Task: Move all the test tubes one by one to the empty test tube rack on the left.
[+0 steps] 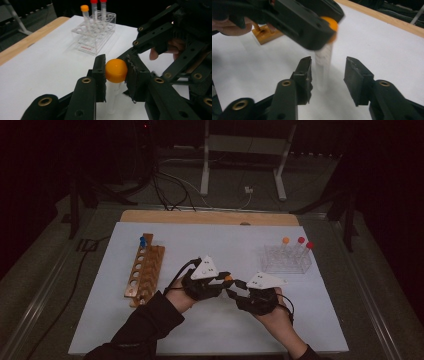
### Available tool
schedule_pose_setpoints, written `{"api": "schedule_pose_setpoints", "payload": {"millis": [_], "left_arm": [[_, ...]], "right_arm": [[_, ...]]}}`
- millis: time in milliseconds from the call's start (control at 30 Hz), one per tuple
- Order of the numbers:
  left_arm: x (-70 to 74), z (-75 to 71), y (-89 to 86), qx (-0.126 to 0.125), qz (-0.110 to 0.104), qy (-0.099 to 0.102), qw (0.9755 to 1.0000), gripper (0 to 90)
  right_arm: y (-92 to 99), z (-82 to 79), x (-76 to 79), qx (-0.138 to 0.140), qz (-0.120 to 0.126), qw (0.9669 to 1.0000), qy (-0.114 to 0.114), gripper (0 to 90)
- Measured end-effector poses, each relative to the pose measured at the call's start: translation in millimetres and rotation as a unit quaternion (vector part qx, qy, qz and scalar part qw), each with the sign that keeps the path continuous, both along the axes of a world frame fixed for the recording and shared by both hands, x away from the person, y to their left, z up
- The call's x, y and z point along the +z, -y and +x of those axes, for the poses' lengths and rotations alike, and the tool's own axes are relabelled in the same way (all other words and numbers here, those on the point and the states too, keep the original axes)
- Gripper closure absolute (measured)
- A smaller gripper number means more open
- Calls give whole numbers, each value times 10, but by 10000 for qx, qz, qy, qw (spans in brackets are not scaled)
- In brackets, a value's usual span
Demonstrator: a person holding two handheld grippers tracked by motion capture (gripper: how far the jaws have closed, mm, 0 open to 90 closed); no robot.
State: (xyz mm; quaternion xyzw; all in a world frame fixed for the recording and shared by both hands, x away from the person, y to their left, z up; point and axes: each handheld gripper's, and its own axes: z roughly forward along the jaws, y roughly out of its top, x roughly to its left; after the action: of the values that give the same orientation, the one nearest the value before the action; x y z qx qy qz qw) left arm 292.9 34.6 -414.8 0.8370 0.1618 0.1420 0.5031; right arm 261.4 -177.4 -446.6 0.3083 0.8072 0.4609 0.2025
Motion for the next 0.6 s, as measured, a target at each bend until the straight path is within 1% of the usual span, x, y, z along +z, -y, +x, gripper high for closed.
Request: {"api": "schedule_pose_setpoints", "payload": {"millis": [100, 200, 233, 367, 400, 533, 600], "left_arm": [[44, 9, -86, 99, -3, 49, 9999, 718], [86, 26, -189, 216, 15, 74, 9997, 718], [99, 30, -224, 272, -3, 94, 9996, 718], [159, 48, -372, 454, -20, 148, 9989, 718], [175, 54, -412, 497, -39, 148, 9986, 718], [236, 65, -564, 688, -77, 213, 9974, 718], [264, 72, -634, 773, -89, 233, 9967, 718]], "right_arm": [[25, 0, 20, -5, 92, 9999, 41, 462], [33, -8, 33, -37, 144, 9998, 112, 358], [34, -10, 37, -70, 174, 9998, 120, 306], [33, -4, 48, -119, 217, 9996, 110, 151], [36, -1, 49, -132, 247, 9996, 92, 139], [46, 10, 60, -219, 300, 9993, 69, 31], [52, 14, 68, -276, 319, 9991, 74, 8]]}}
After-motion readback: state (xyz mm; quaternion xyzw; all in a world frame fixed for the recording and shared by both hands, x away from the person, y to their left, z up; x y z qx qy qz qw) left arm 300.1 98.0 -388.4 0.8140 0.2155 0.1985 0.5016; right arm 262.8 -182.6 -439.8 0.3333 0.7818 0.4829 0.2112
